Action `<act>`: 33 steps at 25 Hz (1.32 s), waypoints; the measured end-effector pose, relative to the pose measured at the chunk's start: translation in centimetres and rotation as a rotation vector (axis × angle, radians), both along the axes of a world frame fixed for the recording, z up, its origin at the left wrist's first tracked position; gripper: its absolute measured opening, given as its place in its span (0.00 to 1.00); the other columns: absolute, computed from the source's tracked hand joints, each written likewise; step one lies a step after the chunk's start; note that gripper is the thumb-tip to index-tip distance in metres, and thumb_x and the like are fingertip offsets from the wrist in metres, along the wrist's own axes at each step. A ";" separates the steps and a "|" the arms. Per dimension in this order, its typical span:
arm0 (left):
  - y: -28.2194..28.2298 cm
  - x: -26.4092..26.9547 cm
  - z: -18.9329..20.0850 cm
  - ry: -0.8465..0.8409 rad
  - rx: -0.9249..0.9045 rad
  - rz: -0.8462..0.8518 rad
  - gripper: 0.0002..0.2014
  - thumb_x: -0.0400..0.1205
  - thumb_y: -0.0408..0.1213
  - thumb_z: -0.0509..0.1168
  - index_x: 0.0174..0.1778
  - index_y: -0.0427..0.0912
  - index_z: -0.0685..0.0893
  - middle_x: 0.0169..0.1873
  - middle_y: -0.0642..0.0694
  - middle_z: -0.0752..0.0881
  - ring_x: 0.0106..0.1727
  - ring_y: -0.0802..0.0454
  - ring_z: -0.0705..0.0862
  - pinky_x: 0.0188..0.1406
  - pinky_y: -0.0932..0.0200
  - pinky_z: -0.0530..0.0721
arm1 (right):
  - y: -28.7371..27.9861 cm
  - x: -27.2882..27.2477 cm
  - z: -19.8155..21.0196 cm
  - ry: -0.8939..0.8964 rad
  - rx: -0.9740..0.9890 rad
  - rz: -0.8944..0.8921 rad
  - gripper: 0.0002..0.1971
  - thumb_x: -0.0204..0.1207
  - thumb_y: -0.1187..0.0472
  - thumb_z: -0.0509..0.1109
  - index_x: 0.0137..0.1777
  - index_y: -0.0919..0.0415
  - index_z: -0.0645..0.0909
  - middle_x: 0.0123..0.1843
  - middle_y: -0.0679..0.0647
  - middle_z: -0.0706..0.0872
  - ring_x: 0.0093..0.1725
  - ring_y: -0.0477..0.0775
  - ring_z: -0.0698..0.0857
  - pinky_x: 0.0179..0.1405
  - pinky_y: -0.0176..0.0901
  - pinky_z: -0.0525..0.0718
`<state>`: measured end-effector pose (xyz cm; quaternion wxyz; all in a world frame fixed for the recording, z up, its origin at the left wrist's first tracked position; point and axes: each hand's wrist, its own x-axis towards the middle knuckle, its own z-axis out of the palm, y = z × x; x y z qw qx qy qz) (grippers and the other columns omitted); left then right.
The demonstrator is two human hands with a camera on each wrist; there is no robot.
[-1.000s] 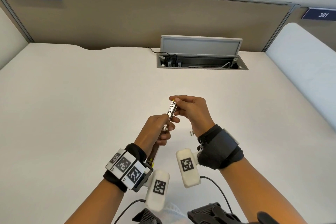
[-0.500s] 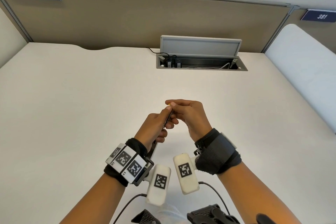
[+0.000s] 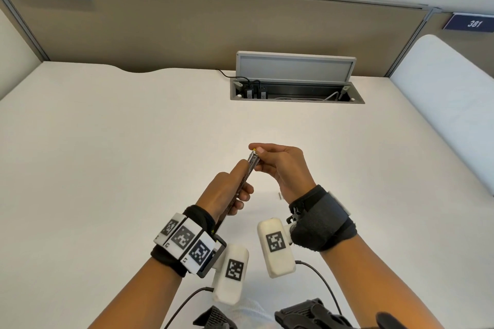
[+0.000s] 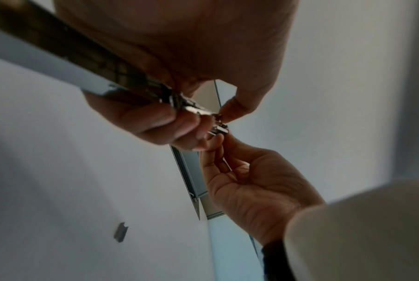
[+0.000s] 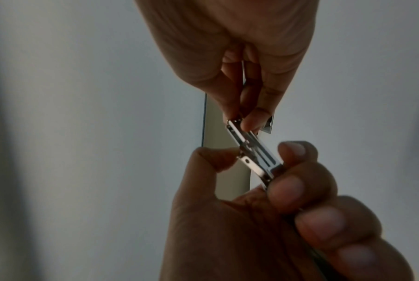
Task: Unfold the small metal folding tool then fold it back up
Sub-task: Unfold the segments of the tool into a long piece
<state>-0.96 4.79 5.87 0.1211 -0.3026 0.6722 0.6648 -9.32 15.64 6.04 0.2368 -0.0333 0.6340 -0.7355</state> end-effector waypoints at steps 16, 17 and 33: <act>-1.1 -0.3 1.0 -0.065 0.247 -0.016 0.14 0.70 0.49 0.53 0.27 0.42 0.71 0.18 0.53 0.61 0.16 0.57 0.55 0.14 0.66 0.55 | -0.5 1.5 -0.9 0.717 0.481 0.083 0.14 0.73 0.72 0.68 0.39 0.51 0.86 0.56 0.53 0.81 0.41 0.54 0.87 0.41 0.41 0.88; -1.2 -0.2 1.1 -0.059 0.251 -0.008 0.14 0.70 0.48 0.53 0.27 0.42 0.71 0.18 0.53 0.61 0.16 0.57 0.55 0.15 0.66 0.55 | -0.5 1.9 -1.0 0.751 0.491 0.131 0.12 0.74 0.72 0.69 0.41 0.53 0.88 0.58 0.52 0.80 0.41 0.53 0.87 0.42 0.37 0.87; -1.5 -0.3 1.3 -0.009 0.356 0.017 0.18 0.79 0.51 0.56 0.29 0.42 0.71 0.18 0.53 0.62 0.15 0.59 0.57 0.15 0.66 0.54 | -0.2 2.0 -0.8 0.340 0.297 0.090 0.11 0.68 0.67 0.76 0.50 0.63 0.83 0.47 0.59 0.93 0.46 0.48 0.91 0.52 0.43 0.85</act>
